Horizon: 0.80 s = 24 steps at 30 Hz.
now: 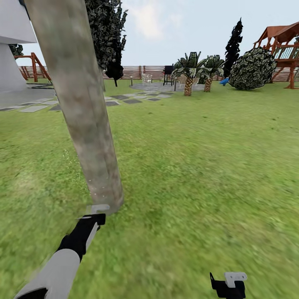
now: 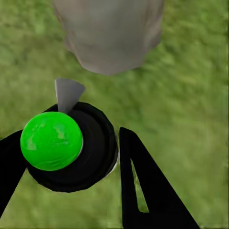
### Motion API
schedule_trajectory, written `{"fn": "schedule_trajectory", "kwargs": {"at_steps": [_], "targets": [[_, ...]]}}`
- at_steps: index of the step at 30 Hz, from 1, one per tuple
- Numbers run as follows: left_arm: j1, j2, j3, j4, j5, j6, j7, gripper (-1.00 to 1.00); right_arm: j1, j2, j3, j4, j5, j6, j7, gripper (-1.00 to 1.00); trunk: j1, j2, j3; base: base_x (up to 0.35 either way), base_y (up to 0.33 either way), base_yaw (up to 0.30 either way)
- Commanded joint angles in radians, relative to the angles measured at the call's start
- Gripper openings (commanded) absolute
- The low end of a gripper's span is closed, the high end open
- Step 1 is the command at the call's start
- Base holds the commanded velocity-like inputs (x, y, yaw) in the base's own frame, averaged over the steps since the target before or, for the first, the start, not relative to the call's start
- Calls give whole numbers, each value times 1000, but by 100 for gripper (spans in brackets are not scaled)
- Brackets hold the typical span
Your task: In the garden, pick up the pesticide atomizer on the floor and spray pesticide onto both trees until each tree trunk is fully covered.
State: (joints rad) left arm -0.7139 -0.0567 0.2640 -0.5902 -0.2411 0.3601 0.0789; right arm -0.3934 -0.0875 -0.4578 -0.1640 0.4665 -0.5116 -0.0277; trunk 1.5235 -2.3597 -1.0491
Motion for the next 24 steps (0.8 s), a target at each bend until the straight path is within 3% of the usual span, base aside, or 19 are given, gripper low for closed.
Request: {"fn": "schedule_trajectory", "kwargs": {"at_steps": [1, 3, 4, 5, 6, 7, 9, 11, 13, 14, 18, 20, 21, 24], "targets": [[-2, -3, 6, -2, -13, 6, -9, -100, -1, 0, -6, 1, 11, -4, -3, 100, 0, 0, -1, 0, 0, 0], [-17, 26, 10, -2, -12, 8, -45, -100, -1, 0, -6, 1, 11, -4, -3, 100, 0, 0, -1, 0, 0, 0], [-23, 57, 12, -1, -11, 9, -72, -100, -1, 0, -6, 1, 11, -4, -3, 100, 0, 0, -1, 0, 0, 0], [-30, 117, 14, 1, -10, 10, -134, -100, -1, 0, -6, 1, 11, -4, -3, 100, 0, 0, -1, 0, 0, 0], [-33, 154, 15, -1, -10, 12, -184, -100, -1, 0, -6, 1, 11, -4, -3, 100, 0, 0, -1, 0, 0, 0], [-36, 163, 14, -2, -11, 12, -202, -100, -1, 0, -6, 1, 11, -4, -3, 100, 0, 0, -1, 0, 0, 0], [-46, 155, 10, -4, -13, 20, -215, -100, -1, 0, -6, 1, 11, -4, -3, 100, 0, 0, -1, 0, 0, 0], [-62, 100, 6, -6, -20, 48, -216, -100, -1, 0, -6, 1, 11, -4, -3, 100, 0, 0, -1, 0, 0, 0], [-65, 77, 3, -18, -24, 58, -215, -100, -1, 0, -6, 1, 11, -4, -3, 100, 0, 0, -1, 0, 0, 0], [-67, 77, -1, -27, -26, 67, -214, -100, -1, 0, -7, 1, 11, -4, -3, 100, 0, 0, -1, 0, 0, 0], [-92, 190, -6, -94, -23, 173, -222, -100, -1, 0, -6, 1, 11, -4, -2, 100, 0, 0, -1, 0, 0, 0], [-94, 217, -9, -104, -22, 194, -223, -100, -1, 0, -6, 1, 11, -4, -3, 100, 0, 0, -1, 0, 0, 0], [-94, 209, -22, -105, -23, 197, -223, -100, -1, 0, -6, 1, 11, -4, -3, 100, 0, 0, -1, 0, 0, 0], [-90, 147, -105, -107, -24, 200, -217, -100, -1, 0, -6, 1, 11, -4, -3, 100, 0, 0, -1, -4, 0, 0]]}}
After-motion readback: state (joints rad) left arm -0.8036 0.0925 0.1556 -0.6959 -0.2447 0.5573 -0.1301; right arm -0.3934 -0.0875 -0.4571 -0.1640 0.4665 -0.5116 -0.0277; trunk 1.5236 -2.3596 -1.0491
